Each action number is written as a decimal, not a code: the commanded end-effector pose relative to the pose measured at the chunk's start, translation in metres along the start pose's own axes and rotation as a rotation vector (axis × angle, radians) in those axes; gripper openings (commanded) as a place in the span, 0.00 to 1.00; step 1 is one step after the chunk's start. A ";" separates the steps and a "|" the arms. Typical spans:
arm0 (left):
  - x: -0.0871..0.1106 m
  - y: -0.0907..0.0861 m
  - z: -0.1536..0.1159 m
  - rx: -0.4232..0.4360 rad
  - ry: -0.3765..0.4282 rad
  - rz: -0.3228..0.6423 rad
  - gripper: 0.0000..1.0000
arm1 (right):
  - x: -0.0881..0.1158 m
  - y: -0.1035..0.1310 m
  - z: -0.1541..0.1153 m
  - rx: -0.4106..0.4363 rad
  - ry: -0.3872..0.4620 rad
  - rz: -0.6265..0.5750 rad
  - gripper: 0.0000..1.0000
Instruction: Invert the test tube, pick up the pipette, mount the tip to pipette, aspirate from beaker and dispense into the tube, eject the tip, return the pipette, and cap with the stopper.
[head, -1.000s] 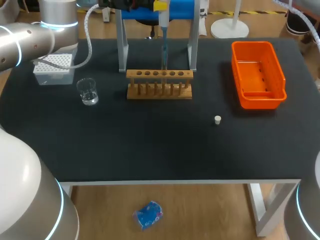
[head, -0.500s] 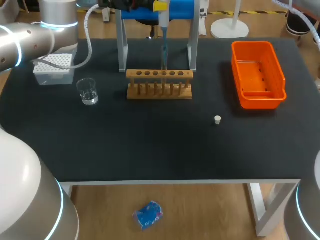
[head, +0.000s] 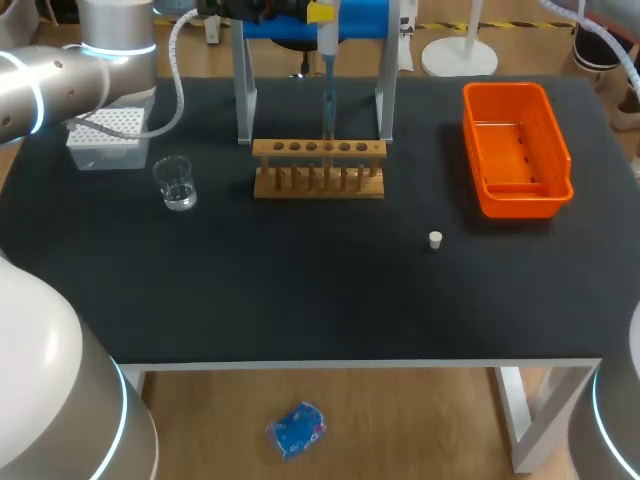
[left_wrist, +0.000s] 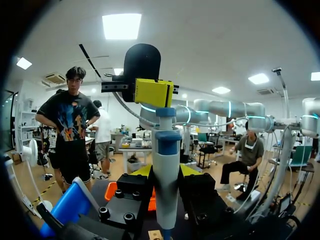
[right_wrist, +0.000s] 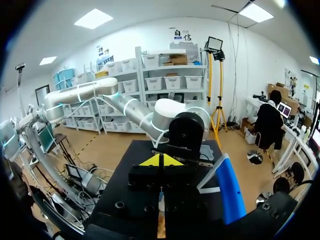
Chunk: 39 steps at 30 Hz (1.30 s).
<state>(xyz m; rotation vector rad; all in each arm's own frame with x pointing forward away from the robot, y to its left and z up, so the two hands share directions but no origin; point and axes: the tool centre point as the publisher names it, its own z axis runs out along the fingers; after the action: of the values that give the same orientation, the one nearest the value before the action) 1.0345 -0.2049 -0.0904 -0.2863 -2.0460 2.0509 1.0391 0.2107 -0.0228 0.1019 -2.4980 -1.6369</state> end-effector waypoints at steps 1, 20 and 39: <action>-0.001 -0.004 0.000 0.001 0.002 0.001 0.00 | 0.001 -0.004 0.002 0.002 0.001 0.003 0.00; -0.001 -0.004 0.000 0.001 0.002 0.001 0.00 | 0.004 -0.013 0.005 -0.004 0.002 0.023 0.00; -0.001 -0.004 0.000 0.001 0.002 0.001 0.00 | 0.004 -0.016 0.005 -0.002 0.000 0.032 0.00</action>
<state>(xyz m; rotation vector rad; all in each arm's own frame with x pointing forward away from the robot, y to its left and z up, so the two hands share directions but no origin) 1.0341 -0.2049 -0.0924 -0.2863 -2.0464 2.0501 1.0355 0.2079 -0.0330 0.0638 -2.4826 -1.6280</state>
